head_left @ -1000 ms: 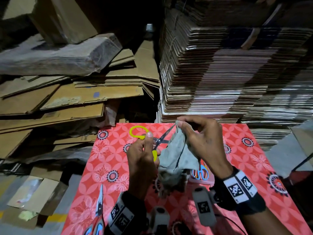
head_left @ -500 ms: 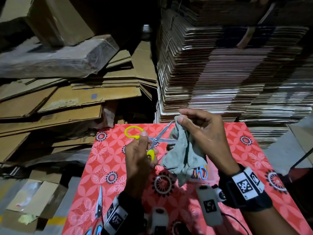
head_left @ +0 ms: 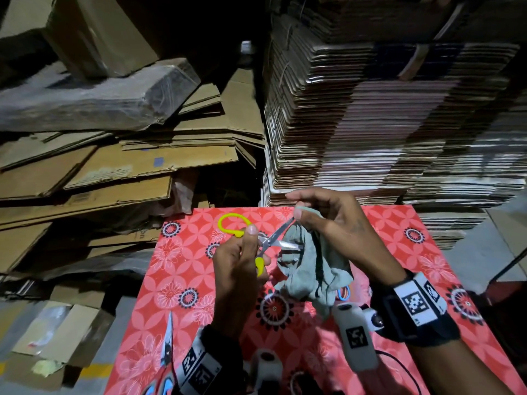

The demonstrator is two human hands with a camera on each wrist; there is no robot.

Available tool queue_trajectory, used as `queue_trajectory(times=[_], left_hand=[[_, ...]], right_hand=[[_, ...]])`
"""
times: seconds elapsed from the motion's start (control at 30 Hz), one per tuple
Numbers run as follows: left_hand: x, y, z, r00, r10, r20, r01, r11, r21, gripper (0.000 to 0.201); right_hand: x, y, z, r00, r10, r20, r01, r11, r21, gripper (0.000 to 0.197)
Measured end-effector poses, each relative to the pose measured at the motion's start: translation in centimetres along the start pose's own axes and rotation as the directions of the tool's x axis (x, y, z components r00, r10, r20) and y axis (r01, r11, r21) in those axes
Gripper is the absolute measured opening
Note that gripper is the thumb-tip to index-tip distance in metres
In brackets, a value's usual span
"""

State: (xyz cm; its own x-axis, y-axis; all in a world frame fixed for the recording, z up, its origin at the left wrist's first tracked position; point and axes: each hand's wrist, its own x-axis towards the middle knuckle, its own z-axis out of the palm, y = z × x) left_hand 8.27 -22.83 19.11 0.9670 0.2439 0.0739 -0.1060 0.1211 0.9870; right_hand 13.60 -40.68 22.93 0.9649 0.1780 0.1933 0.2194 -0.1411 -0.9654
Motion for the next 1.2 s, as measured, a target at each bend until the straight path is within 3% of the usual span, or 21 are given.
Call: queue_trajectory(times=[0.1, 0.2, 0.37, 0.63, 0.77, 0.93, 1.2], left_hand=[[0.2, -0.1, -0.2, 1.000, 0.001, 0.006, -0.001, 1.000, 0.009, 0.048], [0.0, 0.1, 0.1, 1.000, -0.001, 0.009, 0.001, 1.000, -0.008, 0.061], [-0.9, 0.4, 0.6, 1.000, 0.001, 0.017, 0.000, 0.999, -0.048, 0.058], [-0.9, 1.1, 1.1, 0.999, -0.030, 0.026, 0.032, 0.996, -0.081, 0.057], [-0.7, 1.0, 1.0, 0.999, -0.040, 0.007, 0.041, 0.995, -0.086, 0.045], [-0.7, 0.5, 1.2, 1.000, -0.007, -0.028, 0.005, 0.997, -0.083, 0.053], [-0.6, 0.3, 1.5, 0.999, 0.027, -0.047, -0.031, 0.997, -0.074, 0.045]], right_hand=[[0.0, 0.6, 0.4, 0.999, -0.030, 0.036, 0.032, 0.999, -0.030, 0.024], [-0.4, 1.1, 0.9, 0.998, -0.062, -0.013, 0.061, 0.997, -0.040, 0.025], [-1.0, 1.2, 1.4, 0.993, -0.082, -0.089, 0.085, 0.996, 0.029, 0.015], [-1.3, 0.5, 1.4, 0.989, 0.027, -0.148, 0.020, 0.953, 0.304, 0.019], [-1.5, 0.1, 1.8, 0.980, 0.037, -0.197, 0.031, 0.943, 0.331, 0.015], [-1.7, -0.7, 2.5, 0.958, 0.088, -0.273, 0.028, 0.918, 0.395, 0.019], [-1.9, -0.8, 3.4, 0.915, 0.122, -0.385, 0.057, 0.905, 0.421, 0.021]])
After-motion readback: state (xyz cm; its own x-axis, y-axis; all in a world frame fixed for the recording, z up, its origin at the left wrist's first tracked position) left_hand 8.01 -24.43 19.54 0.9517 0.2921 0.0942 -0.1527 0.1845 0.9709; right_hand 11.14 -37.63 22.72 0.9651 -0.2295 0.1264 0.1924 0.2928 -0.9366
